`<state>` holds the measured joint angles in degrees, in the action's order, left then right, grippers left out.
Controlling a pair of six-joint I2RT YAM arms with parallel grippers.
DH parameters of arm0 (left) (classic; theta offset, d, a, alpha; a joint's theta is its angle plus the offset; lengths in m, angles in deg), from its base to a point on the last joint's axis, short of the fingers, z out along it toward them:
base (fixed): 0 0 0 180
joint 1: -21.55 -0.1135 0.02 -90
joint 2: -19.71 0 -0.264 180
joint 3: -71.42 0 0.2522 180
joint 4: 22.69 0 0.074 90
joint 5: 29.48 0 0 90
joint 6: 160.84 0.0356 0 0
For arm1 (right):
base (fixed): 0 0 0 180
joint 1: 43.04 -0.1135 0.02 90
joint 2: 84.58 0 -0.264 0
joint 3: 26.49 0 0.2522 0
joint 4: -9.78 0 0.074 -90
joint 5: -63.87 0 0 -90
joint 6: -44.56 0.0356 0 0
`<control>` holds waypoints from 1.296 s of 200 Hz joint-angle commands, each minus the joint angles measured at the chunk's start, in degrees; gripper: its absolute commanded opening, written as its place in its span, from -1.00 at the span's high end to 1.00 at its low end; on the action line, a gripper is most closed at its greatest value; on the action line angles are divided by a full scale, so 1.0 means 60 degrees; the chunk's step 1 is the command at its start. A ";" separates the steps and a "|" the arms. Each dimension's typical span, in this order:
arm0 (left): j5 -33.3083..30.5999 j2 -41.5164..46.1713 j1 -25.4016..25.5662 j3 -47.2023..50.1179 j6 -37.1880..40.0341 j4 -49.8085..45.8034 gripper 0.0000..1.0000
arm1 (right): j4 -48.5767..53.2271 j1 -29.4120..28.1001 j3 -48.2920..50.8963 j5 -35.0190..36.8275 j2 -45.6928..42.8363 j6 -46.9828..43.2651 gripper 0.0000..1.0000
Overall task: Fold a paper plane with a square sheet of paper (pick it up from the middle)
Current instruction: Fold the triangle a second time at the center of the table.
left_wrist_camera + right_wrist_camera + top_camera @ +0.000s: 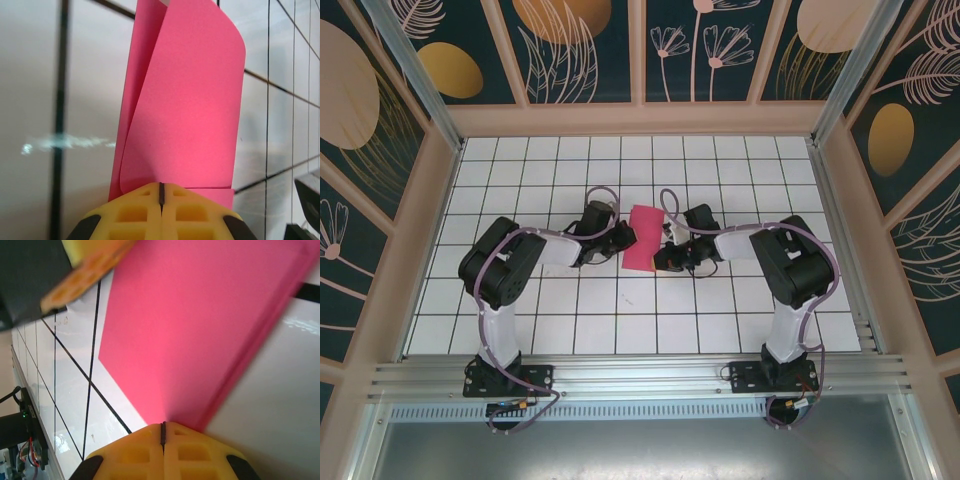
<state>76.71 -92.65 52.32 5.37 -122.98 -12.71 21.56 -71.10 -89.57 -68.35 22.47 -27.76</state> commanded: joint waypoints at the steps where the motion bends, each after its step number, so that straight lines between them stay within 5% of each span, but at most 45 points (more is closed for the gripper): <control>1: -0.0847 -0.0295 -0.0308 0.0072 0.0471 -0.0370 0.93 | 0.1520 0.0189 0.0634 0.0688 0.0314 -0.0294 0.96; 98: 0.0195 -0.0127 -0.0425 0.0275 0.0189 0.0175 0.89 | 0.1239 0.0156 -0.0492 -0.0186 -0.0790 0.0360 0.93; 175: 0.0232 -0.0023 -0.0425 0.0461 0.0029 0.0363 0.87 | 0.1723 -0.0477 -0.2827 0.0424 0.1487 0.0487 0.90; 259: -0.0885 -0.0248 -0.0571 -0.0513 0.0920 -0.0880 0.86 | 0.2400 -0.0481 -0.1392 0.1400 0.1775 -0.0410 1.00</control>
<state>75.33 -92.65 50.00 4.39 -120.38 -13.89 27.12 -73.70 -103.58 -65.99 30.99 -27.31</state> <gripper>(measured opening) 0.073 0.064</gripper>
